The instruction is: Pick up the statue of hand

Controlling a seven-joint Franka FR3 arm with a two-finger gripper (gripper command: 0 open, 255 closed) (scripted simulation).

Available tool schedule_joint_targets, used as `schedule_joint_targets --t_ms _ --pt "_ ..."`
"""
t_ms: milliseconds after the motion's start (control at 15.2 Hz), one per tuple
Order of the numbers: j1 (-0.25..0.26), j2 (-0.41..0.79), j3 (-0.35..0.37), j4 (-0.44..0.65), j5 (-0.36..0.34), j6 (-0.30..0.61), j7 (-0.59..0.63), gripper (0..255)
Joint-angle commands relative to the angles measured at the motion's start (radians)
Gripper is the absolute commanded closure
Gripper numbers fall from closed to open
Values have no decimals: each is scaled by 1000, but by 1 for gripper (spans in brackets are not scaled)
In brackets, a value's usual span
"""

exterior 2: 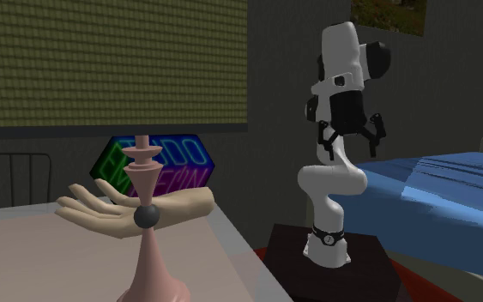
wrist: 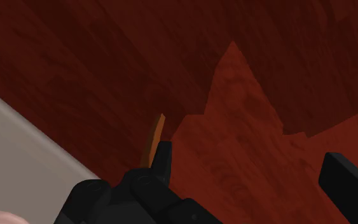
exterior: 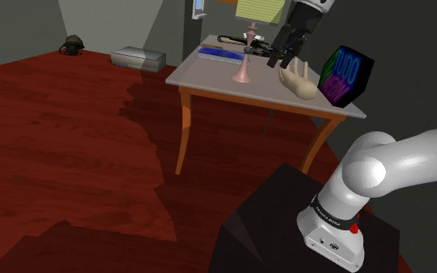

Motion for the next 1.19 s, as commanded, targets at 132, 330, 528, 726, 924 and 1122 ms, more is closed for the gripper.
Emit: schedule_joint_targets --t_ms 132,330,528,726,924,1122 --pt "-12 24 -40 3 -24 18 -45 0" --pt "-29 69 -100 17 -56 47 -111 0" --pt "-42 122 -160 40 -82 76 -177 0" --pt "-52 183 -220 73 -102 105 -243 0" --pt "-57 252 -281 117 -112 131 -309 0" --pt "-59 328 -343 170 -112 155 -378 0"
